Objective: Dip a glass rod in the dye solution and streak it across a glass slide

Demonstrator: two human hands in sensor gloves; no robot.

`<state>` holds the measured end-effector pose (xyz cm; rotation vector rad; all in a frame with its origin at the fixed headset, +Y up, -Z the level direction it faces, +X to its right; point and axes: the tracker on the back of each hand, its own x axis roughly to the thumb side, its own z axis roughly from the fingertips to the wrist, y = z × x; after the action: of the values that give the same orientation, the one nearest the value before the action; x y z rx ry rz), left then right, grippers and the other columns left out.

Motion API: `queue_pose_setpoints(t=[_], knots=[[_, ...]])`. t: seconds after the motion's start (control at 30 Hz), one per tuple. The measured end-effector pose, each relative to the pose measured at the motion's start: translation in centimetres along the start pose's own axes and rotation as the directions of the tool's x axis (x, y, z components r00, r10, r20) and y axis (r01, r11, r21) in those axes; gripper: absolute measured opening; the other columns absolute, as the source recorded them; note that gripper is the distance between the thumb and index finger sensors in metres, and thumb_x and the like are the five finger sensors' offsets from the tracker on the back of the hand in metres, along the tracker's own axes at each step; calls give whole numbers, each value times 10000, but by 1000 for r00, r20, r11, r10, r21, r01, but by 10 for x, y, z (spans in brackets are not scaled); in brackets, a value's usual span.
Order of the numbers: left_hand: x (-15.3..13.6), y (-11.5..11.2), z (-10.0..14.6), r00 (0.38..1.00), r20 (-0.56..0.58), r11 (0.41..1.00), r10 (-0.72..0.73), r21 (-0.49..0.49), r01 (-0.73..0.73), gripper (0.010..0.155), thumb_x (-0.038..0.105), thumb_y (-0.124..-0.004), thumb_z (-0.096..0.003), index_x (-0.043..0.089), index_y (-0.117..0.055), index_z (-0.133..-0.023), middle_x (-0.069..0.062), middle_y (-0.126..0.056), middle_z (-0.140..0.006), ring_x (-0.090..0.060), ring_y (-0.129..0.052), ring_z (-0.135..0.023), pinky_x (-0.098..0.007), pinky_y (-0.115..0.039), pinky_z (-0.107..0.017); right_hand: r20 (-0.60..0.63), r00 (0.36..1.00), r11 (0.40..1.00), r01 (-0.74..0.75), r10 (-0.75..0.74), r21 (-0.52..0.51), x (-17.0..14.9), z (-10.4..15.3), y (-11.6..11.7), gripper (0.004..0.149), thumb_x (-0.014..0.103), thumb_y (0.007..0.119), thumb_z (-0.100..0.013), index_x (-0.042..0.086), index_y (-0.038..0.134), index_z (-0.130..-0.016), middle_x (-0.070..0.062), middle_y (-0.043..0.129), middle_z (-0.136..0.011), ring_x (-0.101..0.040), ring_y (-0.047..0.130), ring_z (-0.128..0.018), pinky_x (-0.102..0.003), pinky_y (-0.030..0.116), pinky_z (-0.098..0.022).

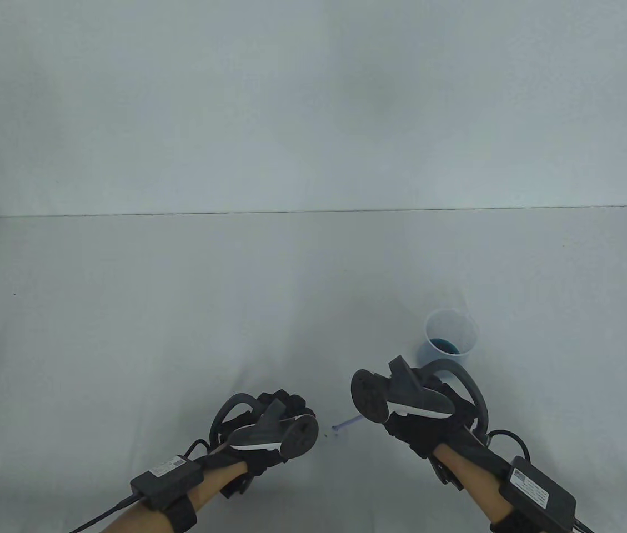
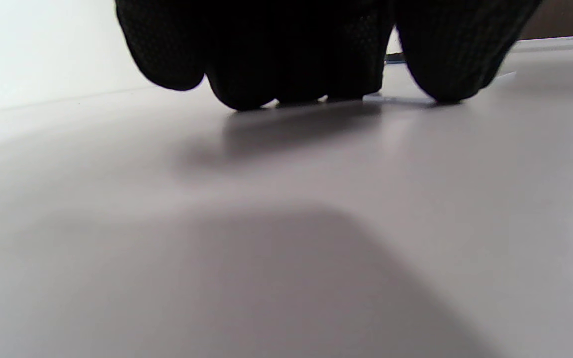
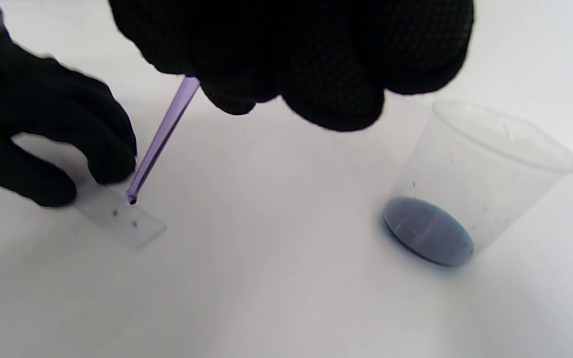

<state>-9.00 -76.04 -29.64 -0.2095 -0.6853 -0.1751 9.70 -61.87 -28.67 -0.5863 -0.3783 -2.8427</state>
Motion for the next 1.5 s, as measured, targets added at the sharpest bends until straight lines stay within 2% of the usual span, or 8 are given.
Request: queue_pose_setpoints(t=[0.13, 0.33, 0.5, 0.67, 0.73, 1.03, 1.23, 1.5], knots=[[0, 0, 0, 1000, 0, 1000, 0, 0, 0, 561, 486, -759, -516, 232, -676, -1009, -49, -699, -1050, -333, -768, -910, -538, -652, -712, -38, 999, 996, 1, -5, -93, -13, 12, -31, 426, 433, 724, -540, 196, 833, -876, 56, 947, -541, -137, 983, -448, -367, 864, -410], [0, 0, 0, 1000, 1, 1000, 0, 0, 0, 560, 485, -760, -516, 229, -681, -1008, -50, -700, -1050, -335, -768, -909, -538, -653, -712, -212, 977, 975, -35, -13, -221, -60, 31, -77, 425, 427, 723, -542, 192, 831, -879, 51, 946, -544, -143, 981, -452, -372, 861, -413], [0, 0, 0, 1000, 0, 1000, -1, 0, 1, 561, 485, -759, -516, 228, -681, -1008, -49, -699, -1051, -335, -769, -909, -537, -655, -711, -363, 931, 976, -52, -29, -213, -102, 32, -87, 425, 422, 724, -543, 187, 831, -881, 46, 946, -547, -149, 980, -455, -378, 858, -415], [0, 0, 0, 1000, 0, 1000, -1, -1, 1, 560, 485, -759, -516, 228, -681, -1008, -49, -698, -1052, -334, -767, -911, -537, -654, -712, -496, 868, 986, -62, -23, -154, -137, 22, -70, 422, 417, 723, -546, 191, 827, -887, 39, 945, -557, -159, 979, -468, -386, 853, -425], [0, 0, 0, 1000, 0, 1000, -1, -1, 1, 559, 485, -758, -517, 230, -680, -1008, -47, -700, -1050, -334, -768, -909, -537, -654, -712, -521, 853, 993, -34, -28, -109, -146, 13, -53, 423, 413, 722, -548, 192, 820, -895, 34, 946, -569, -166, 979, -479, -391, 850, -432], [0, 0, 0, 1000, 1, 1000, 0, 0, 0, 561, 485, -758, -517, 230, -676, -1009, -48, -698, -1051, -334, -767, -909, -534, -657, -711, -539, 842, 1000, 8, -20, -24, -149, -24, 12, 420, 419, 712, -545, 240, 789, -917, 49, 948, -631, -170, 980, -534, -388, 843, -470], [0, 0, 0, 1000, 1, 1000, 2, 0, -2, 560, 486, -758, -516, 229, -680, -1007, -49, -698, -1051, -334, -767, -909, -534, -655, -712, -541, 841, 1000, 10, -23, -26, -146, -35, 33, 422, 429, 708, -541, 257, 781, -920, 60, 952, -645, -171, 983, -547, -385, 842, -479], [0, 0, 0, 1000, 2, 1000, 2, 0, -2, 561, 486, -757, -517, 227, -679, -1009, -48, -697, -1051, -334, -766, -909, -534, -655, -712, -548, 836, 999, 20, -34, -31, -146, -37, 45, 419, 436, 704, -540, 276, 776, -920, 67, 951, -653, -166, 983, -554, -381, 842, -484]])
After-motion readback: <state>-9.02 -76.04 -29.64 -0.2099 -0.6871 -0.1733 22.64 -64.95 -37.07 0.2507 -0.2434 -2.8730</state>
